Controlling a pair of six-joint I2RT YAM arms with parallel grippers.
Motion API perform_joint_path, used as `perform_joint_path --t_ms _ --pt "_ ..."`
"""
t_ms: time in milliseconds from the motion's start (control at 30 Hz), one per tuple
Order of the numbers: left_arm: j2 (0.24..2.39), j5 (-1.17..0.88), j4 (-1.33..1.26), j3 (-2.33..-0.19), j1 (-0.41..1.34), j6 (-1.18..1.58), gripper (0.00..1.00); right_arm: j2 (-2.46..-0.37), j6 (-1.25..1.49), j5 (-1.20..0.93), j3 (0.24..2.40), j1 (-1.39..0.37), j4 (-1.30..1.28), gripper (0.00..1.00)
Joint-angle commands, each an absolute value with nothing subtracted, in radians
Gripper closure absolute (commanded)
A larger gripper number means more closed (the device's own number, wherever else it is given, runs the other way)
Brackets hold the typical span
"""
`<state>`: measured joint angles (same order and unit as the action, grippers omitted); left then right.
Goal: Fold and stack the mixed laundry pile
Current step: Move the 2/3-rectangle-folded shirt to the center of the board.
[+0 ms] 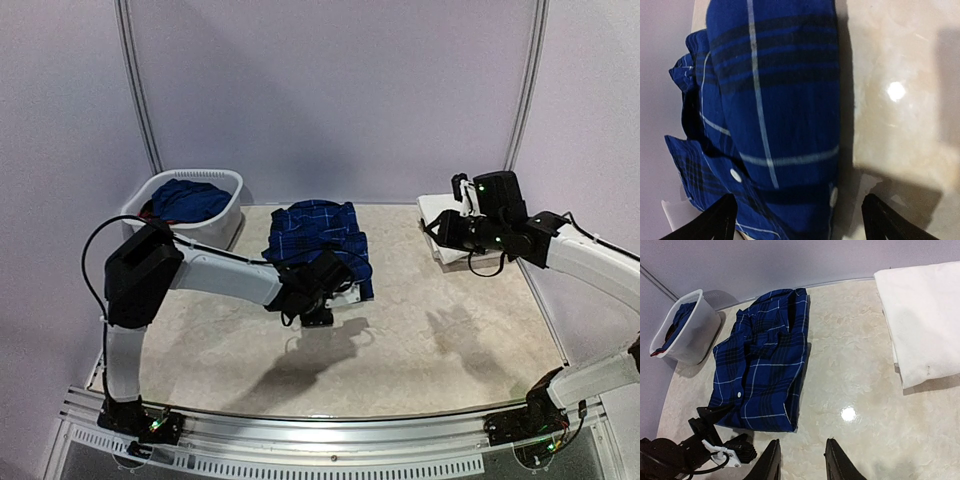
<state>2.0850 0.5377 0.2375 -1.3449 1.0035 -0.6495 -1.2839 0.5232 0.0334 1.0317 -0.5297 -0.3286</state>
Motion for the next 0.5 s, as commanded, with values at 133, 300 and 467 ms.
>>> perform_joint_path --t_ms 133,300,467 --pt "2.212 0.656 0.267 -1.428 1.013 -0.706 0.27 -1.192 0.529 0.084 0.987 -0.532 -0.372 0.69" --pt "2.238 0.671 0.249 -1.434 1.007 -0.718 0.56 -1.178 0.525 0.084 0.979 -0.531 -0.376 0.69" --pt "2.261 0.734 0.232 -1.443 1.013 -0.725 1.0 -1.19 0.514 0.053 0.983 -0.531 -0.365 0.69"
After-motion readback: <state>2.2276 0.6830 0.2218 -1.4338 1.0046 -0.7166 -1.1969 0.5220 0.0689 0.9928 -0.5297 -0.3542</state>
